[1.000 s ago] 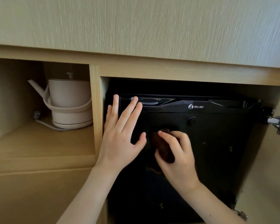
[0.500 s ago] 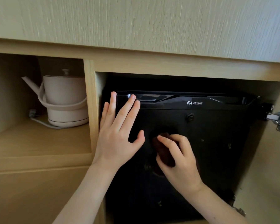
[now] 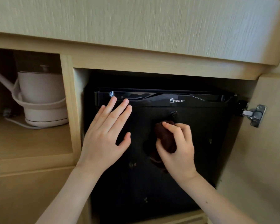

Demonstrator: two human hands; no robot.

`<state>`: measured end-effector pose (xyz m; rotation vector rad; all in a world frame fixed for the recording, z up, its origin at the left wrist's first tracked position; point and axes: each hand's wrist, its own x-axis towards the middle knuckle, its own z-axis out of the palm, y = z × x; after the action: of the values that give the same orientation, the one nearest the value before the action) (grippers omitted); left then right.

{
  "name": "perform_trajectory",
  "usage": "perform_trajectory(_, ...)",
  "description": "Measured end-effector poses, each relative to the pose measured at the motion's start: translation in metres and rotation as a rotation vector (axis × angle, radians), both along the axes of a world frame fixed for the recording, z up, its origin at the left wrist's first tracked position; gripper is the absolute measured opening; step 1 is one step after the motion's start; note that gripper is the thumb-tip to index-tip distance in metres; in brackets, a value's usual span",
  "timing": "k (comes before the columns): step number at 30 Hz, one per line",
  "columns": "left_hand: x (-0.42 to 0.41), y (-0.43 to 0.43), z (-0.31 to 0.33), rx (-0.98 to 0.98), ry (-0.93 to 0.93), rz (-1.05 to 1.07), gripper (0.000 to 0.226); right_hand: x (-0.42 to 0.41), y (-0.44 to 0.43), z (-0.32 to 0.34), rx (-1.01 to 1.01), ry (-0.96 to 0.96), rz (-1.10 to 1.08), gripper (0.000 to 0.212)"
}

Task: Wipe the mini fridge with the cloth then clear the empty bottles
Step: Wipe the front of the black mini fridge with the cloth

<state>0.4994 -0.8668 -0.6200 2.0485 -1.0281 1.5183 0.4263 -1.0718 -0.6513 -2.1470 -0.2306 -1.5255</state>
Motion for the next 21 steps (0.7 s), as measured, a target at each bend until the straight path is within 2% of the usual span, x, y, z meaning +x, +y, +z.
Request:
perform_trajectory(5,-0.002,-0.002,0.002,0.015,-0.003,0.013,0.062,-0.010,-0.031,0.007,0.153,-0.054,-0.151,0.050)
perform_trajectory(10,-0.006,-0.026,-0.001,0.108,-0.011,-0.019,0.062,0.001,0.004,-0.005,0.053,-0.021,-0.002,0.053)
perform_trajectory(14,-0.007,-0.038,-0.006,0.089,-0.005,-0.038,0.058,0.000,-0.005,-0.005,0.012,0.003,0.037,0.052)
perform_trajectory(21,0.003,-0.037,-0.008,0.151,-0.117,-0.029,0.053,-0.012,-0.056,0.008,0.346,-0.109,-0.167,0.046)
